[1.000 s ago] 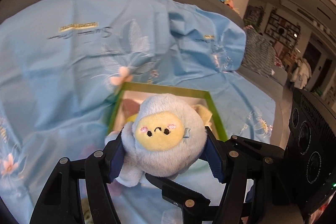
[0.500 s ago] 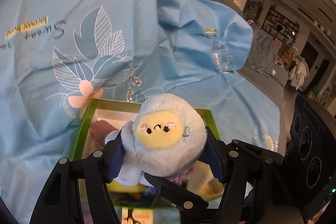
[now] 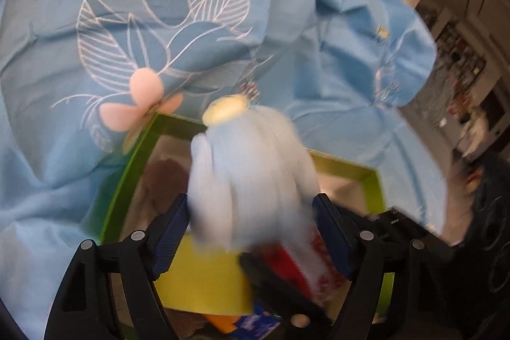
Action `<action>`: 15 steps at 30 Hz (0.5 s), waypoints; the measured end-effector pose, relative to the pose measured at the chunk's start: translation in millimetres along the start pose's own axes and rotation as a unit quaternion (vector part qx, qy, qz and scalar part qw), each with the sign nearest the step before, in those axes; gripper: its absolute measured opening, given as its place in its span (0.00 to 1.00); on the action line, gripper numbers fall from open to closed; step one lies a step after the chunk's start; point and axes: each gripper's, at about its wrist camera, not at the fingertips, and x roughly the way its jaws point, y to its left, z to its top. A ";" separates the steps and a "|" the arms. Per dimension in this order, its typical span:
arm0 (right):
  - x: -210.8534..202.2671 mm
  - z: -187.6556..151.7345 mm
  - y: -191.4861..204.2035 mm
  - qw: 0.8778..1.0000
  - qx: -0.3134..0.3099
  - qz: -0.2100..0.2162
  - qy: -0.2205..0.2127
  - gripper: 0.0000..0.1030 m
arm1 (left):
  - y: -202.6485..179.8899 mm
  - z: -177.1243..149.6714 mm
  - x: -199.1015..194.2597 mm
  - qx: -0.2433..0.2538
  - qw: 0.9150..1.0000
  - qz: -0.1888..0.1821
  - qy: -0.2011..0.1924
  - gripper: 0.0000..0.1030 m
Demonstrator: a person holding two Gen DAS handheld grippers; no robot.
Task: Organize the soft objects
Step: 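Carry the sheep plush over the green box with both grippers, then lower the sheep plush into the green box and open the left gripper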
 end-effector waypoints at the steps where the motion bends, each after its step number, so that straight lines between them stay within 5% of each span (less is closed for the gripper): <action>1: -0.9 -1.3 -0.8 1.000 0.001 -0.004 0.002 0.74 | 0.1 -2.6 -2.5 0.005 1.000 0.006 0.002 0.83; 12: -53.5 -33.8 -17.1 0.998 0.041 -0.028 -0.027 0.79 | 9.0 -24.9 -59.7 0.007 1.000 0.017 -0.021 0.86; 15: -70.8 -44.5 -12.1 0.998 0.040 -0.036 -0.035 0.87 | 4.5 -37.6 -75.3 0.014 0.999 0.024 -0.027 0.86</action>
